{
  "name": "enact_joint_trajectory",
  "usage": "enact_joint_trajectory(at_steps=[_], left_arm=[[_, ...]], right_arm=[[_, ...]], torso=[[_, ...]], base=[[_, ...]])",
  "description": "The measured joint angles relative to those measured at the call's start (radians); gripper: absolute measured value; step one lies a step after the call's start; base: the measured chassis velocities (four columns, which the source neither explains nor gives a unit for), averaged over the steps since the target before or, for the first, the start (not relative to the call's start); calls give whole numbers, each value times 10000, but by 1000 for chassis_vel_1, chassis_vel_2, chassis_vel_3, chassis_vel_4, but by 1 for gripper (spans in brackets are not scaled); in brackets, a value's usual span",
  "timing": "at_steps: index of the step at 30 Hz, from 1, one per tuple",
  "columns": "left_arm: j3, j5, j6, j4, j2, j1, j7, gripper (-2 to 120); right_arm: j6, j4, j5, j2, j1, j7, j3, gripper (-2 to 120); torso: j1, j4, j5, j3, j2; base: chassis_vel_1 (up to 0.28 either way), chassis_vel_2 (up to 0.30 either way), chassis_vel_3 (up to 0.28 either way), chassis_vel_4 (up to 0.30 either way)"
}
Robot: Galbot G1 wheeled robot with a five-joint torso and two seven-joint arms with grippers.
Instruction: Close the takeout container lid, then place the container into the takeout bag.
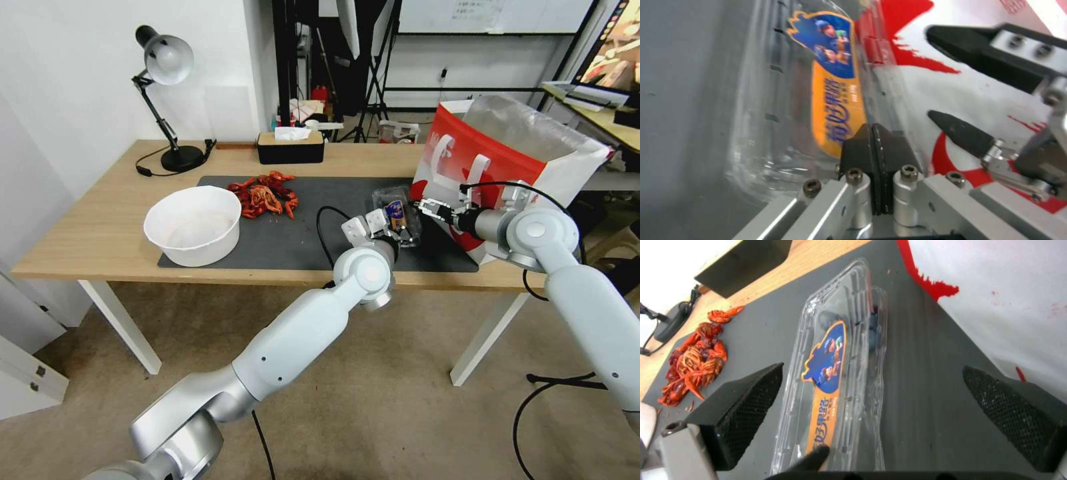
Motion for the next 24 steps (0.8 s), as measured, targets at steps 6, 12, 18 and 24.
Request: enact_joint_trajectory(at_steps=[6, 12, 18, 24], left_arm=[[130, -1, -7, 98, -142, -105, 9, 0], [183, -3, -25, 179, -206, -165, 25, 0], [202, -8, -53, 236, -109, -159, 118, 0], [201, -28, -89, 162, -19, -151, 133, 0]], right_arm=[[0, -26, 119, -69, -67, -114, 15, 100], [0, -89, 159, -65, -68, -198, 6, 100], [1, -300, 183, 125, 64, -241, -110, 100], [3, -510, 92, 283, 288, -459, -413, 100]], torso=[[0, -3, 0, 0, 0], [-1, -2, 0, 0, 0], [0, 0, 0, 0, 0], [0, 0, 0, 0, 0]], base=[[0, 0, 0, 0], [0, 0, 0, 0], [0, 0, 0, 0], [0, 0, 0, 0]])
